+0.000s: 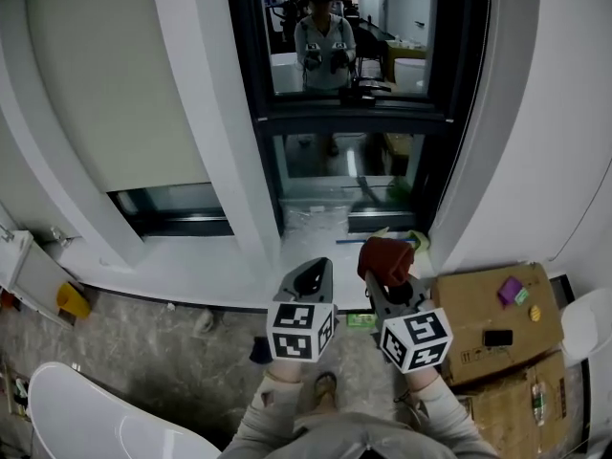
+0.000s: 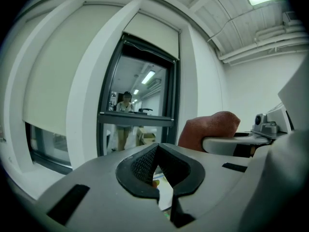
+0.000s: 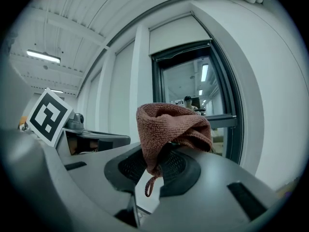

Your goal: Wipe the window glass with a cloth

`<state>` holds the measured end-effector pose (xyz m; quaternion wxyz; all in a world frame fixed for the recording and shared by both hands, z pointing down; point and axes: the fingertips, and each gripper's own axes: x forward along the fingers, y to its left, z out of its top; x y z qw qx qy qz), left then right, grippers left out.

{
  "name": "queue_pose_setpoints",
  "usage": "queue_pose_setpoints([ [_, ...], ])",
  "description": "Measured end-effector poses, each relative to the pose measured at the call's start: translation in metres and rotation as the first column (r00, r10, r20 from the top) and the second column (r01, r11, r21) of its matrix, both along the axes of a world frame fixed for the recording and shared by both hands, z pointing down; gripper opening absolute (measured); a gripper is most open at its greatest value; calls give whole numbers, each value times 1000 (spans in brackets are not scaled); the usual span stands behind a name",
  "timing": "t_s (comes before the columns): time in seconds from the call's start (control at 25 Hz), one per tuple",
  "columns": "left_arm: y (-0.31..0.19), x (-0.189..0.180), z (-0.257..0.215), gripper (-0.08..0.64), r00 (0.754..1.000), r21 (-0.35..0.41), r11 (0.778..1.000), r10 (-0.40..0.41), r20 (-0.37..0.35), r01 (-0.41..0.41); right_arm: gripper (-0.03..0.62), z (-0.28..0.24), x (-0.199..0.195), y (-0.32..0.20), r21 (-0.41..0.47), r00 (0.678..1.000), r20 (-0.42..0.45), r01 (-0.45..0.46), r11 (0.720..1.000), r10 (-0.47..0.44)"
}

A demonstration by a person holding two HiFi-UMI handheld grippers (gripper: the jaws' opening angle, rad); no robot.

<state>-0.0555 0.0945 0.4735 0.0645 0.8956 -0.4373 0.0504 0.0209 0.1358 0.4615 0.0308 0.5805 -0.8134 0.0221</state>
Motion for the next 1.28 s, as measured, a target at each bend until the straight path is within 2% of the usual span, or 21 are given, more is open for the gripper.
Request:
queue_pose_setpoints([
  [0.32, -106, -5, -19, 3, 1000, 15, 1000, 12, -7, -12, 43, -17, -1, -101, 25, 1000, 0, -26, 999, 26],
  [0.6, -177, -6, -24, 3, 999, 19, 999, 35, 9, -35, 43, -25, -6, -178, 43, 999, -12, -32, 999, 32],
  [0.96, -239, 1, -36, 3, 999, 33, 999, 34, 29, -35, 43, -37, -9, -241, 55, 999, -32, 1, 998, 0],
  [1.28, -293, 16, -68, 3, 999, 94, 996, 4, 36, -8, 43, -64, 4, -297, 108, 996, -74, 52, 993, -44],
])
